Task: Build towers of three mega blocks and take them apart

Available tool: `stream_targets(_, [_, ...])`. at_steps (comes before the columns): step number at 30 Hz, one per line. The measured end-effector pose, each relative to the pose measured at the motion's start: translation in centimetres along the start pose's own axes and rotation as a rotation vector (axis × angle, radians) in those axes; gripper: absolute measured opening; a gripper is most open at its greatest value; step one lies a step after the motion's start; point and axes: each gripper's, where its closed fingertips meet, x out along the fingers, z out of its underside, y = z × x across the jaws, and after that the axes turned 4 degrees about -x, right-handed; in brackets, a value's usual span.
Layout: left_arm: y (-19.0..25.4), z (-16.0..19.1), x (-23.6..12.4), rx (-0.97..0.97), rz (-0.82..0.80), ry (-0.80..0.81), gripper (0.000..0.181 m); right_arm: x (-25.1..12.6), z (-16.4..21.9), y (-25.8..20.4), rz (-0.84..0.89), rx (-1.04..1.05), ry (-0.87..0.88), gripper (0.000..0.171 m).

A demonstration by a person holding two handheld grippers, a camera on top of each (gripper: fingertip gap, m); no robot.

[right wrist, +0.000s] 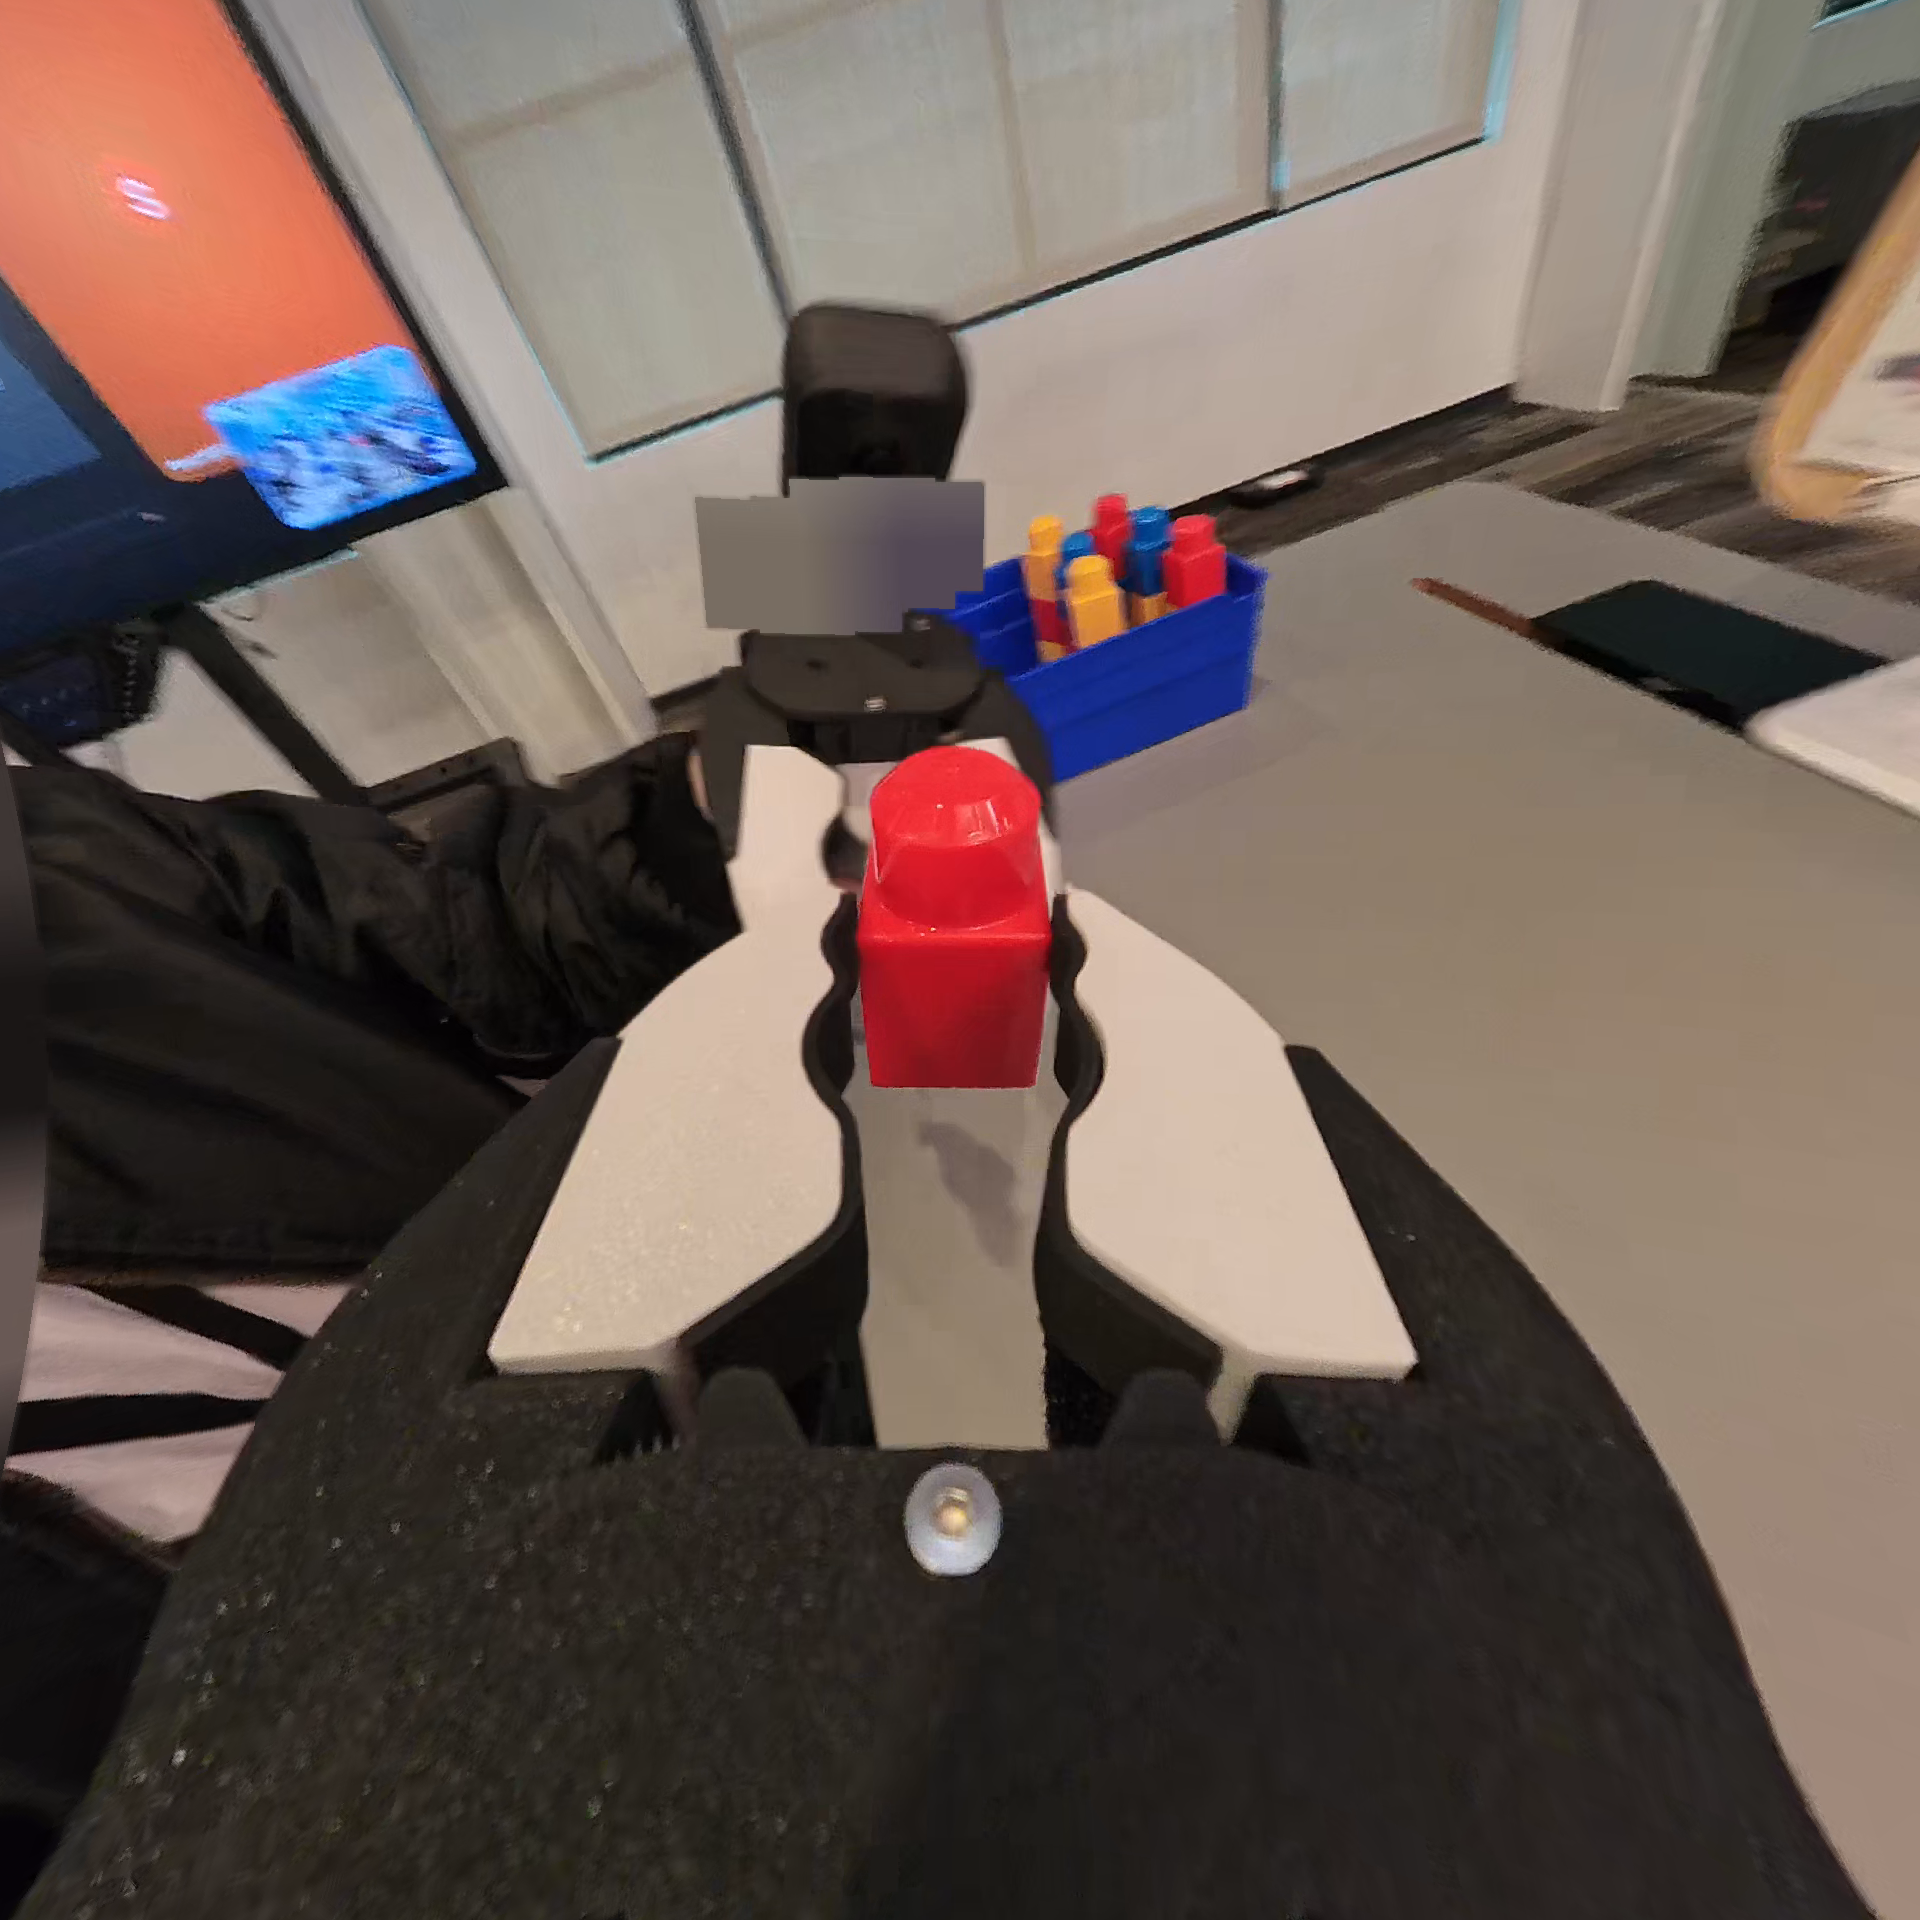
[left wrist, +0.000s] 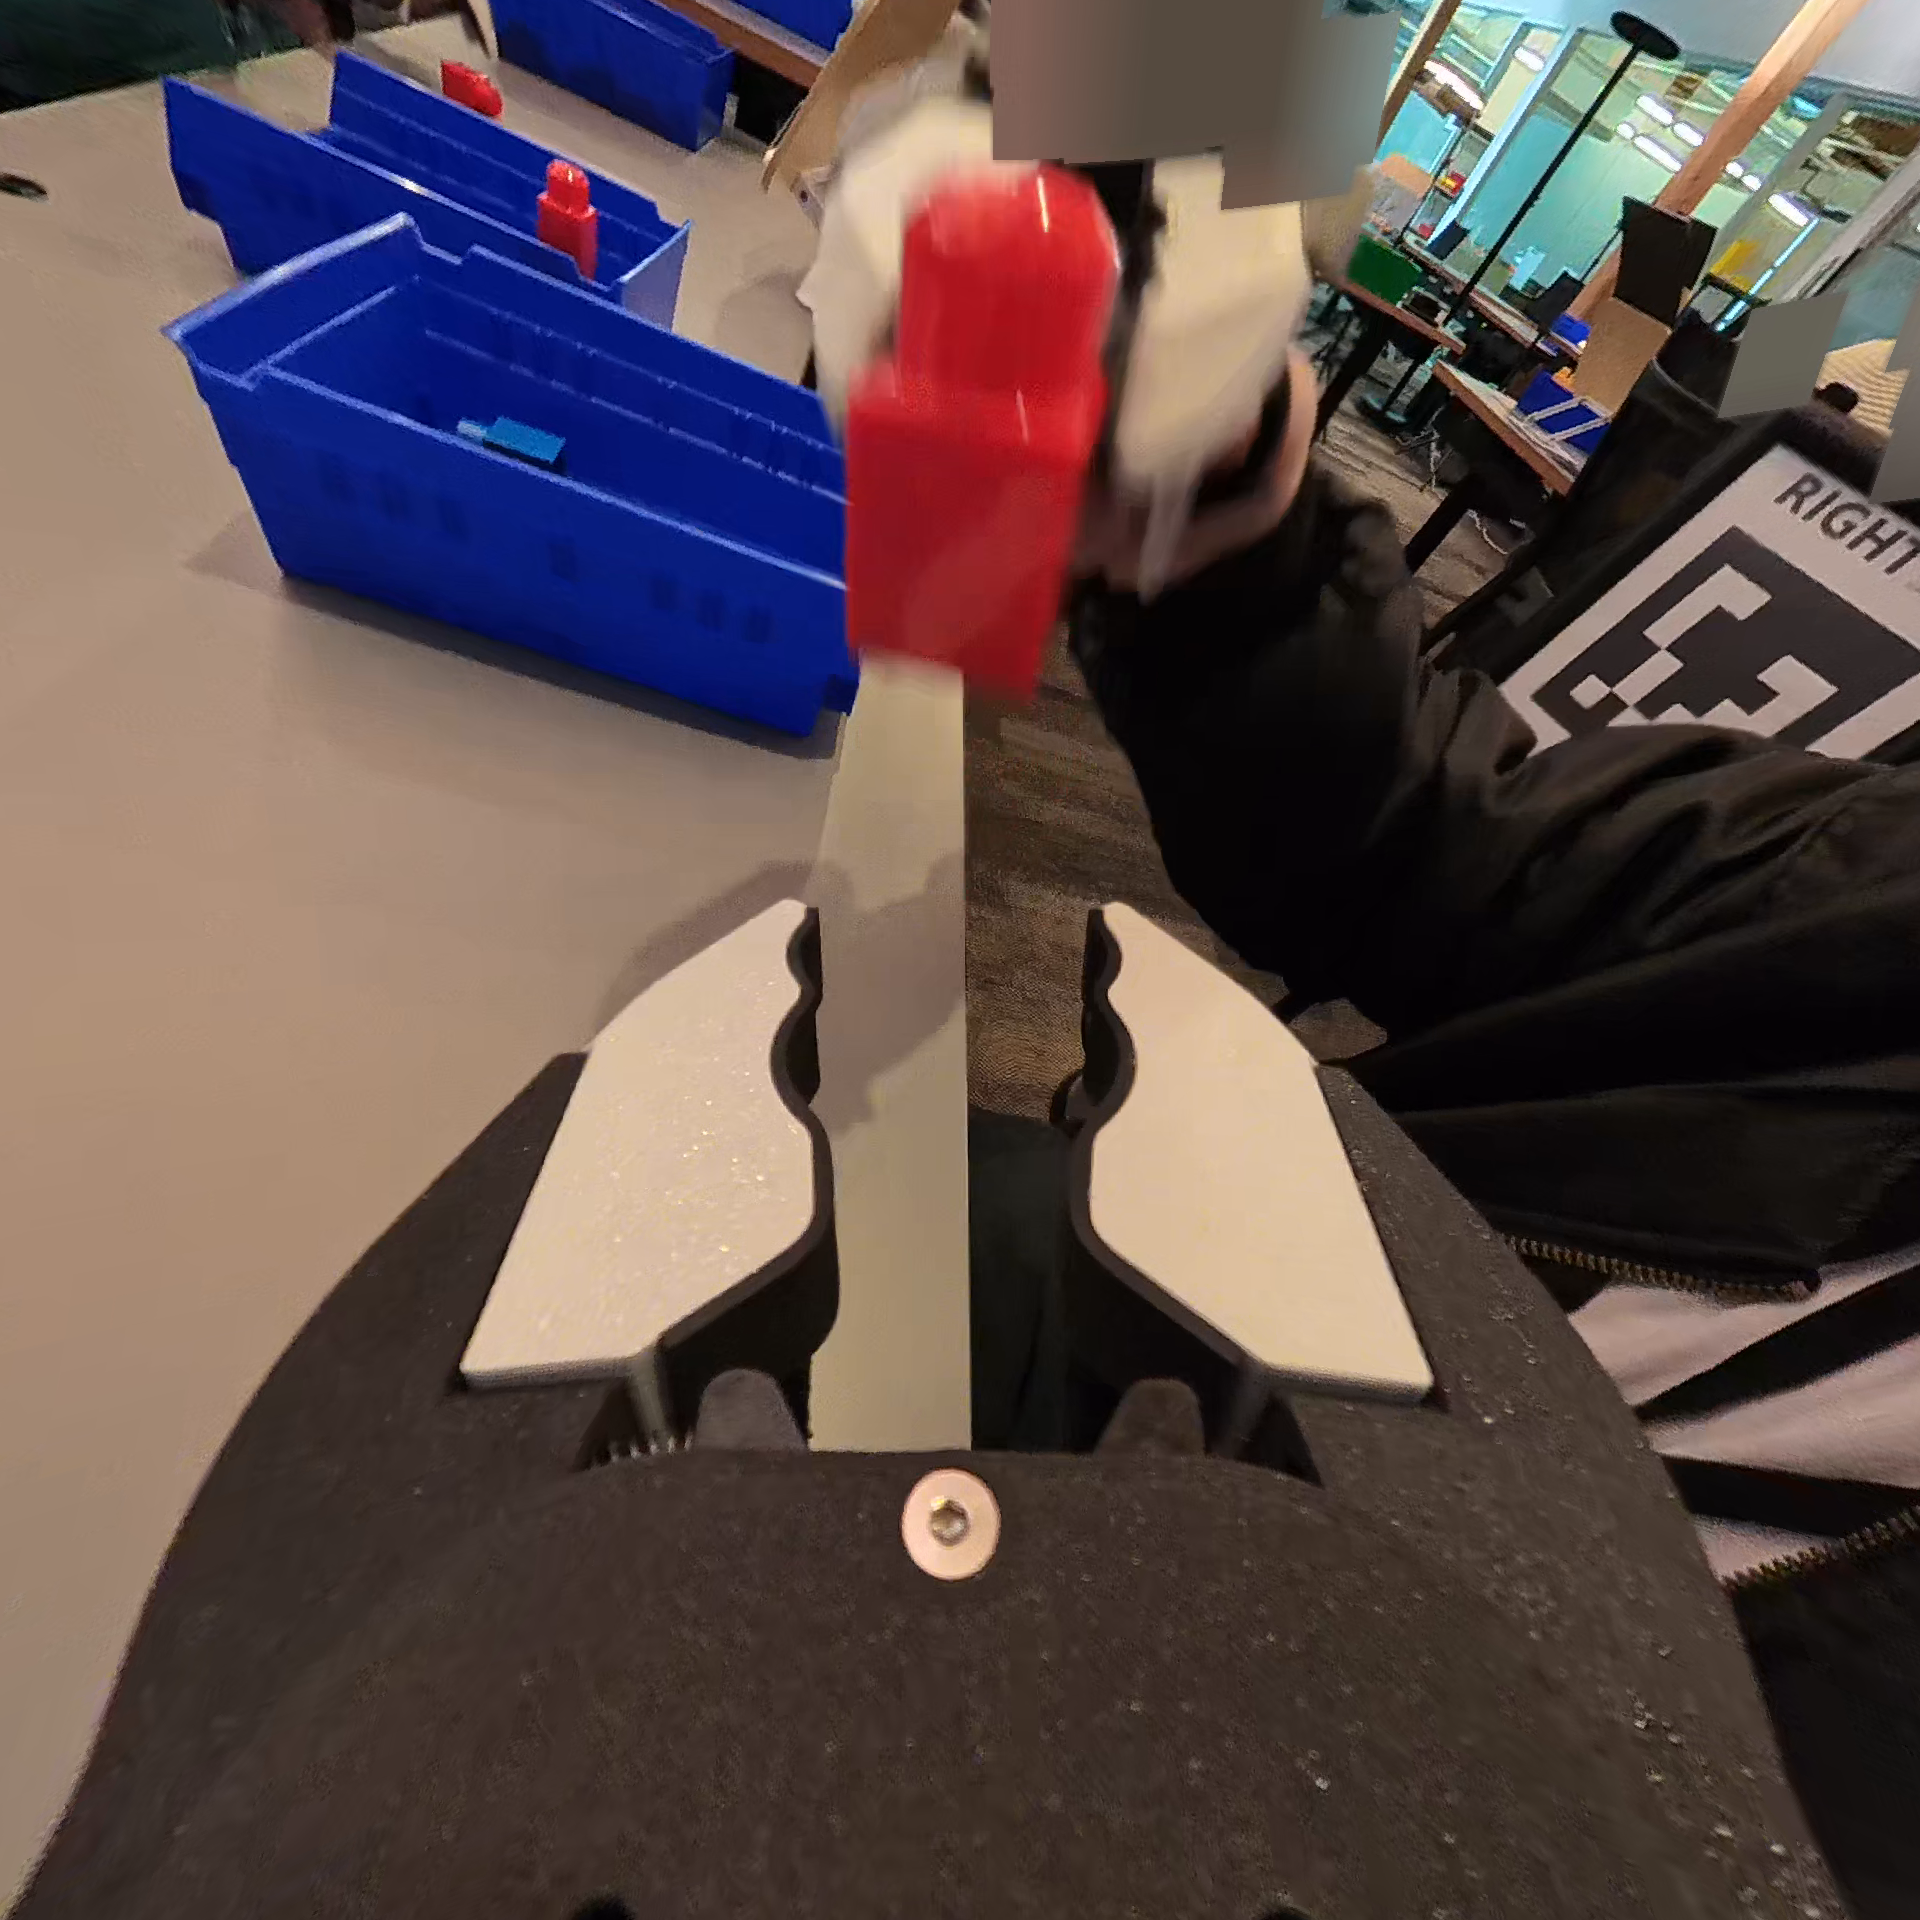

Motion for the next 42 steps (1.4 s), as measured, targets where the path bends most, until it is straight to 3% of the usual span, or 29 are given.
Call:
stream_targets(2, [-0.4, 1.3, -0.8, -0.03, -0.004, -0.013, 0.046, -4.4, 0.0, 3.2, 0.166, -0.026, -0.082, 0.035])
stream_targets(4, [-0.8, 2.6, -1.9, -0.057, -0.023, -0.019, 0.044, -11.4, 1.9, 8.8, 0.449, 0.024, -0.254, 0.035])
stream_targets(7, [-1.2, 3.3, -3.4, -0.075, -0.042, 0.008, 0.04, -24.4, 9.1, 16.4, 0.865, 0.262, -0.64, 0.035])
stream_targets(9, [-1.3, 3.4, -4.0, -0.08, -0.05, 0.021, 0.04, -29.3, 14.2, 18.6, 0.942, 0.459, -0.799, 0.035])
stream_targets(12, [-1.0, 3.4, -4.2, -0.069, -0.056, 0.023, 0.039, -32.9, 20.2, 20.8, 1.004, 0.61, -0.975, 0.035])
stream_targets(20, [0.1, 4.8, -4.9, -0.039, -0.106, -0.038, 0.038, -34.0, 26.1, 24.2, 1.006, 0.718, -1.163, 0.035])
stream_targets(25, [0.4, 5.2, -6.7, -0.029, -0.155, -0.018, 0.039, -33.7, 25.5, 25.5, 1.01, 0.695, -1.092, 0.037])
stream_targets(29, [0.2, 5.0, -10.1, -0.018, -0.257, 0.049, 0.042, -33.8, 24.0, 25.6, 1.018, 0.617, -1.06, 0.046])
stream_targets(32, [-0.7, 3.9, -16.6, 0.037, -0.481, 0.134, 0.042, -33.1, 20.9, 25.0, 1.032, 0.49, -0.957, 0.043])
stream_targets(36, [-3.4, 3.2, -32.0, 0.123, -1.038, 0.188, 0.043, -30.8, 13.4, 22.5, 1.085, 0.181, -0.721, 0.042])
stream_targets(38, [-5.4, 5.1, -38.7, 0.13, -1.27, 0.059, 0.041, -27.2, 9.5, 19.8, 1.017, 0.05, -0.545, 0.042])
stream_targets(40, [-8.1, 8.9, -43.5, 0.009, -1.432, -0.139, 0.032, -22.7, 7.2, 16.9, 0.893, -0.013, -0.423, 0.042])
stream_targets(41, [-9.6, 10.3, -44.9, -0.081, -1.478, -0.15, 0.033, -20.6, 6.8, 15.6, 0.838, -0.032, -0.403, 0.042])
stream_targets(42, [-10.9, 11.0, -44.4, -0.136, -1.418, -0.108, 0.036, -18.6, 6.6, 14.5, 0.792, -0.053, -0.4, 0.042])
